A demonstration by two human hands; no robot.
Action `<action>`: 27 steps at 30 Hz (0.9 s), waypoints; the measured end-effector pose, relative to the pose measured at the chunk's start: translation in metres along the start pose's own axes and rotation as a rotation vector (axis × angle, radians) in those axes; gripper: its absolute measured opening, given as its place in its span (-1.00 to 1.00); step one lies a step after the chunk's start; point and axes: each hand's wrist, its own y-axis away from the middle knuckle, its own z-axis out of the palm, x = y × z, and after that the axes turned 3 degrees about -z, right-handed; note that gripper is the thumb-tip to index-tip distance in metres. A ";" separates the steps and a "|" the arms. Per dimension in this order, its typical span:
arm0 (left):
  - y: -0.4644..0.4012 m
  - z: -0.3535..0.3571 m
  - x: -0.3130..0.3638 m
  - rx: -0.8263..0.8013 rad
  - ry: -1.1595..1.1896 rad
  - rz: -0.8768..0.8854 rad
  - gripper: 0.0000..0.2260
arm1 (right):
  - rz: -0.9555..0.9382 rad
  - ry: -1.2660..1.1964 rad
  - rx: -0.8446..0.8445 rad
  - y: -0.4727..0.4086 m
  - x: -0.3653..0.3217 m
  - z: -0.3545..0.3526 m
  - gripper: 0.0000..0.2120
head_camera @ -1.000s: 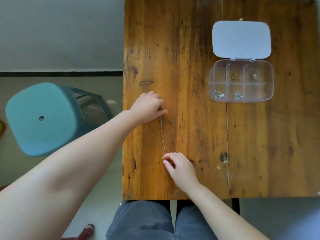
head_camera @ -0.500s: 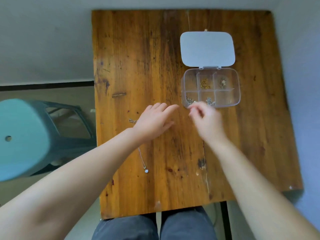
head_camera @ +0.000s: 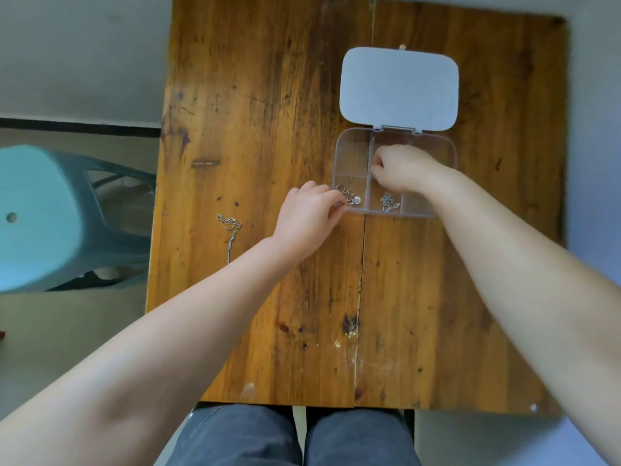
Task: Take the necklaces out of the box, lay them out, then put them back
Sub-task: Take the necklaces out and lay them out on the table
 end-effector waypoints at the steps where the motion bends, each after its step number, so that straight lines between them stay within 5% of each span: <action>1: 0.001 0.000 0.002 0.007 0.000 -0.017 -0.84 | -0.035 -0.030 -0.011 0.001 0.002 -0.001 -0.79; 10: 0.000 0.000 0.012 0.002 -0.040 -0.129 -0.86 | -0.176 -0.454 0.312 0.024 0.028 -0.005 -0.88; 15: 0.000 0.002 0.018 -0.008 -0.039 -0.177 -0.87 | -0.201 -0.126 0.228 0.021 0.019 0.008 -0.62; 20: 0.001 0.001 0.019 -0.009 -0.014 -0.173 -0.88 | -0.176 -0.089 0.384 0.021 0.009 0.024 -0.79; 24: 0.000 0.000 0.018 -0.022 -0.051 -0.200 -0.84 | -0.175 -0.299 0.415 0.034 0.008 0.011 -0.85; 27: -0.006 -0.010 0.028 0.034 0.074 -0.202 -0.59 | -0.225 -0.617 0.315 0.057 -0.001 -0.024 -0.90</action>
